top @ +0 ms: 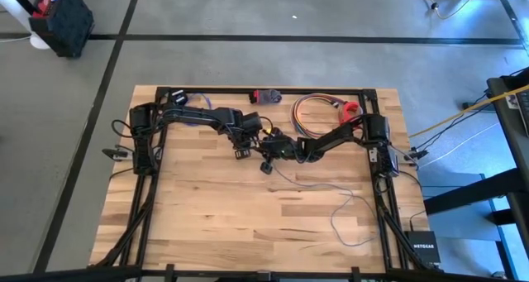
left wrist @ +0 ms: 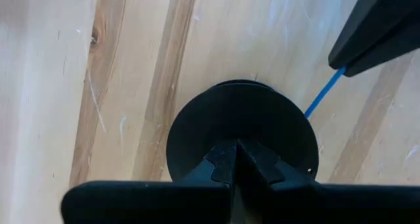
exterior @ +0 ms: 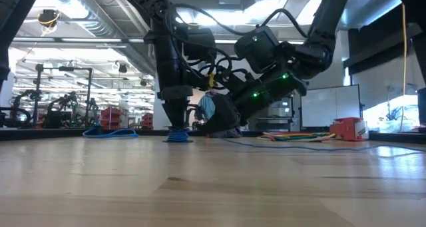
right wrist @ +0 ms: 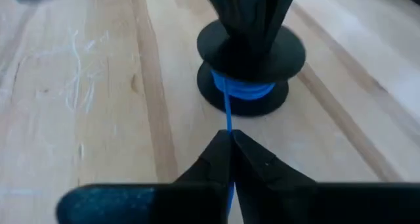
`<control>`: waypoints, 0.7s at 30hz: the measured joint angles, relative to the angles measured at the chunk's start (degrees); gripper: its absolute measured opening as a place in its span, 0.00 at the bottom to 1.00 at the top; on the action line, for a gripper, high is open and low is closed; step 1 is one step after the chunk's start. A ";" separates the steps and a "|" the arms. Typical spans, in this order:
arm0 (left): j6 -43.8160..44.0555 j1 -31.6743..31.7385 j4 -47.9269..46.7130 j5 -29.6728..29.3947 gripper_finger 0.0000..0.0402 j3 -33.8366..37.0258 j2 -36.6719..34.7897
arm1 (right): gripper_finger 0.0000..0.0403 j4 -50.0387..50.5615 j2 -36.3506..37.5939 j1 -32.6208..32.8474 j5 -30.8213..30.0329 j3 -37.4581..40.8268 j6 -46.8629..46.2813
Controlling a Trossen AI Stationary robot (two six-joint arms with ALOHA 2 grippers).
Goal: Coil cords
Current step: Uncoil the blue wire from the black spool
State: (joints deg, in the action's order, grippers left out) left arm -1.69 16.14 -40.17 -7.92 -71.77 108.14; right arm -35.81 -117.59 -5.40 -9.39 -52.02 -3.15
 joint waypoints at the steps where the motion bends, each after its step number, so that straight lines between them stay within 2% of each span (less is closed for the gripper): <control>1: 0.00 0.00 0.06 0.03 0.01 0.00 0.00 | 0.04 0.59 0.01 0.32 -0.05 -0.01 0.07; 6: 0.03 -0.05 0.67 0.53 0.01 -0.02 0.00 | 0.01 6.17 1.98 3.15 -1.49 -0.10 2.07; 13: 0.60 -0.11 0.70 1.05 0.01 -0.07 0.00 | 0.01 20.11 7.16 9.96 -9.35 -0.09 4.57; 21: 1.36 0.08 -0.94 -0.02 0.01 0.00 0.02 | 0.01 31.95 9.63 18.60 -11.70 0.06 2.31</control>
State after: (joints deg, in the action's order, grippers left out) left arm -0.34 16.23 -41.11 -7.94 -71.77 108.16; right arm -3.86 -107.96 13.20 -21.08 -51.96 -0.85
